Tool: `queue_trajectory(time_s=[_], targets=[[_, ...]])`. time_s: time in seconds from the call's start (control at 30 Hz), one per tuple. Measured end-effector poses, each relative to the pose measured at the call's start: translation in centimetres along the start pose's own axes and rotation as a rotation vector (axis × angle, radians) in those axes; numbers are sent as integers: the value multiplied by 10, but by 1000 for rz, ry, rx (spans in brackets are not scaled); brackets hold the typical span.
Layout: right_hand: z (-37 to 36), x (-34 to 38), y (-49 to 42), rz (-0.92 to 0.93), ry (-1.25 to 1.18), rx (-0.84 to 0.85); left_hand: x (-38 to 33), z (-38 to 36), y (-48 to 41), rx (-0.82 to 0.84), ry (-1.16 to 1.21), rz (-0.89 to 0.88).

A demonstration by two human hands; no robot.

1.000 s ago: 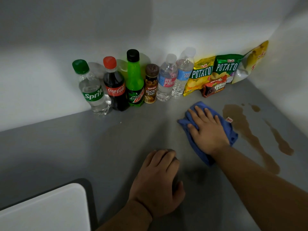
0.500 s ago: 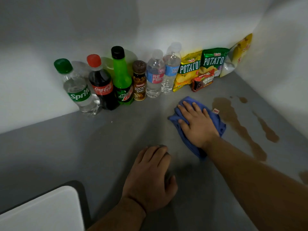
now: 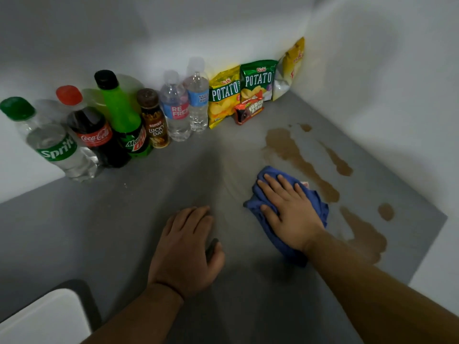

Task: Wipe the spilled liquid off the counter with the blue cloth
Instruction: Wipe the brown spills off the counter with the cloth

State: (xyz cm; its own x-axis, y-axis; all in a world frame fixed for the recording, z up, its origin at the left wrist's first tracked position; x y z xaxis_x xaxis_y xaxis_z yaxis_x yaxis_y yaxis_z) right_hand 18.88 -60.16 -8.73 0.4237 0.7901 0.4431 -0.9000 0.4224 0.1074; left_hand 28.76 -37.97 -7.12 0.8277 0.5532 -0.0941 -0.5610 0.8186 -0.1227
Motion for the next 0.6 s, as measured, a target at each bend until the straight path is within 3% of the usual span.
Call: queue_trajectory(time_s=[0.1,0.23,0.37,0.6], targets=[[-14,16,9,-95,-18,-15,0,1,1,27,-9,6],[-38,42,88,-6,-17,-5,-1,3,0,51,5,32],[-33,9,155,8,20,43,-2,7,0,51,14,37],[-2,-27,118,-185,-17,-43,-7,14,0,70,16,33]])
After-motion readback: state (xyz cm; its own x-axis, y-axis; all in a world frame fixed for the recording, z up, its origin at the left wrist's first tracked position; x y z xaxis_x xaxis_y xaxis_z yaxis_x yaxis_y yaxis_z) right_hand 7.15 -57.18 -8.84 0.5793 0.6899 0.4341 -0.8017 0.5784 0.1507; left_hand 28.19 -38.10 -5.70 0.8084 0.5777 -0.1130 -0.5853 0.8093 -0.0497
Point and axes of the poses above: each hand's wrist, its own y-axis away from the middle knuckle, its own z-axis out of the back of the hand, x = y × z, the point moved 8 cm from there along -y, towards the middle knuckle, and after that the axes turned 15 degrees about -y, right-handed, at the moved point
